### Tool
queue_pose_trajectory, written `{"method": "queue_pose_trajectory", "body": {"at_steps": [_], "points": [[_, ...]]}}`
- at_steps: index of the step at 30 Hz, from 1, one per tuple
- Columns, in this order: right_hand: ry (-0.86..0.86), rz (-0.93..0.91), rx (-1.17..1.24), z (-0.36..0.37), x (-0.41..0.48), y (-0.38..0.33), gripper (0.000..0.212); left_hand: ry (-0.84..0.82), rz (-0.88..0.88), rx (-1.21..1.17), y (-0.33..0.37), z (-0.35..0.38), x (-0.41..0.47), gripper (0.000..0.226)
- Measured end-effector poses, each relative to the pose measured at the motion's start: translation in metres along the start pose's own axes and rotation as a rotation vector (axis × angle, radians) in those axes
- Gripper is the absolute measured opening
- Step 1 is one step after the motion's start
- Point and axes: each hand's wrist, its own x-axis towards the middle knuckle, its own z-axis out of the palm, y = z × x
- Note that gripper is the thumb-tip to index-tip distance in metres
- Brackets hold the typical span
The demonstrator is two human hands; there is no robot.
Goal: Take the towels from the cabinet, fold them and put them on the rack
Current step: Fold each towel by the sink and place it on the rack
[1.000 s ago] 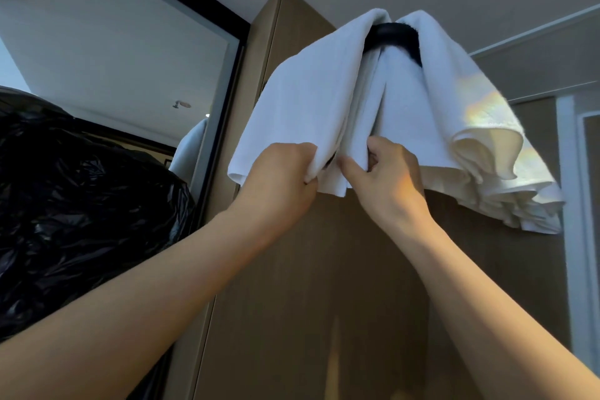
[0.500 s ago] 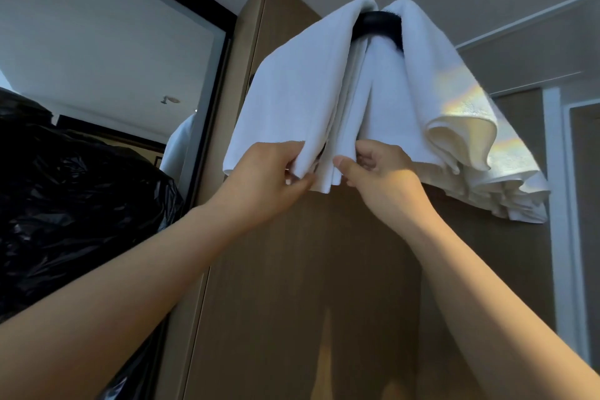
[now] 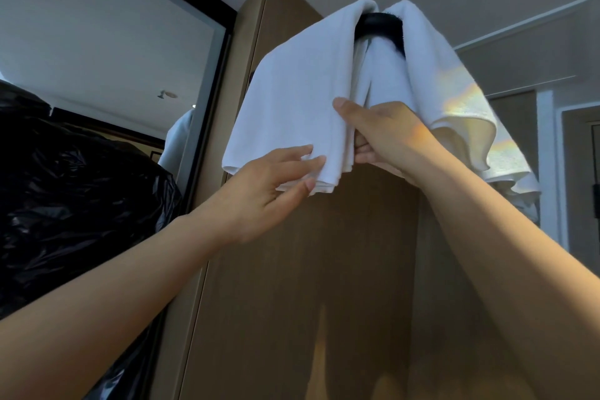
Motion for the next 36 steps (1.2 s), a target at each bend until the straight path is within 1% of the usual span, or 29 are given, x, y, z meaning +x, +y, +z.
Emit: {"method": "queue_pose_trajectory", "body": {"at_steps": [1, 2, 3, 4, 5, 6, 7, 8, 9, 10, 11, 12, 13, 15, 16, 19, 20, 21, 23, 25, 28, 30, 32, 34, 35, 36], "points": [[0.018, -0.015, -0.029, 0.001, 0.001, -0.003, 0.051, 0.048, -0.002, -0.060, -0.002, 0.000, -0.002, 0.034], [0.035, -0.039, -0.047, 0.003, 0.003, -0.006, 0.045, 0.131, -0.024, -0.134, -0.004, 0.000, -0.003, 0.029], [0.050, -0.059, -0.058, 0.004, 0.003, -0.007, 0.039, 0.248, -0.072, -0.193, -0.008, 0.002, -0.005, 0.023], [0.063, -0.069, -0.070, 0.005, 0.003, -0.007, 0.037, 0.382, -0.163, -0.214, -0.013, 0.003, -0.006, 0.019], [0.073, -0.077, -0.089, 0.006, 0.003, -0.006, 0.035, 0.495, -0.300, -0.202, -0.020, 0.004, -0.008, 0.017], [0.086, -0.083, -0.106, 0.007, 0.003, -0.005, 0.034, 0.557, -0.468, -0.186, -0.027, 0.005, -0.007, 0.024], [0.098, -0.084, -0.115, 0.007, 0.002, -0.004, 0.033, 0.547, -0.647, -0.189, -0.033, 0.006, -0.006, 0.039], [0.107, -0.086, -0.121, 0.007, 0.002, -0.003, 0.032, 0.487, -0.813, -0.252, -0.038, 0.007, -0.004, 0.052], [0.114, -0.088, -0.122, 0.008, 0.003, -0.002, 0.032, 0.432, -0.935, -0.396, -0.040, 0.007, 0.000, 0.058], [0.118, -0.090, -0.120, 0.008, 0.003, -0.001, 0.032, 0.414, -1.005, -0.614, -0.041, 0.007, 0.007, 0.060], [0.117, -0.092, -0.118, 0.008, 0.004, -0.001, 0.033, 0.439, -1.037, -0.854, -0.040, 0.006, 0.015, 0.058], [0.115, -0.095, -0.117, 0.008, 0.004, 0.000, 0.033, 0.490, -1.040, -1.033, -0.040, 0.004, 0.024, 0.054], [0.112, -0.094, -0.115, 0.008, 0.004, 0.001, 0.033, 0.538, -1.048, -1.116, -0.042, 0.003, 0.032, 0.046], [0.116, -0.080, -0.105, 0.010, 0.006, 0.003, 0.030, 0.612, -1.098, -1.195, -0.048, 0.004, 0.043, 0.022], [0.132, -0.070, -0.101, 0.012, 0.006, 0.004, 0.030, 0.626, -1.117, -1.254, -0.051, 0.005, 0.046, 0.015], [0.186, -0.128, -0.167, 0.015, 0.006, 0.001, 0.054, 0.645, -1.113, -1.407, -0.061, 0.010, 0.049, 0.030], [0.174, -0.147, -0.188, 0.016, 0.005, 0.000, 0.056, 0.650, -1.108, -1.439, -0.062, 0.010, 0.049, 0.031], [0.151, -0.148, -0.197, 0.018, 0.005, -0.001, 0.051, 0.662, -1.105, -1.459, -0.063, 0.010, 0.050, 0.031], [0.127, -0.129, -0.196, 0.021, 0.004, 0.000, 0.033, 0.660, -1.090, -1.525, -0.062, 0.008, 0.053, 0.033], [0.150, -0.152, -0.208, 0.024, 0.002, 0.003, 0.018, 0.575, -1.049, -1.607, -0.061, 0.010, 0.051, 0.036], [0.187, -0.180, -0.218, 0.026, -0.005, 0.006, 0.017, 0.393, -0.943, -1.803, -0.057, 0.016, 0.050, 0.054], [0.191, -0.181, -0.240, 0.028, -0.009, 0.006, 0.017, 0.335, -0.896, -1.862, -0.057, 0.019, 0.055, 0.056], [0.181, -0.158, -0.228, 0.029, -0.012, 0.004, 0.017, 0.257, -0.951, -1.834, -0.057, 0.023, 0.060, 0.063], [0.154, -0.130, -0.197, 0.026, -0.012, 0.000, 0.018, 0.159, -1.054, -1.753, -0.057, 0.027, 0.062, 0.078], [0.136, -0.115, -0.195, 0.024, -0.011, -0.002, 0.020, 0.134, -1.074, -1.756, -0.055, 0.029, 0.062, 0.083], [0.116, -0.100, -0.203, 0.021, -0.010, -0.004, 0.021, 0.150, -1.067, -1.796, -0.053, 0.031, 0.062, 0.083]]}}
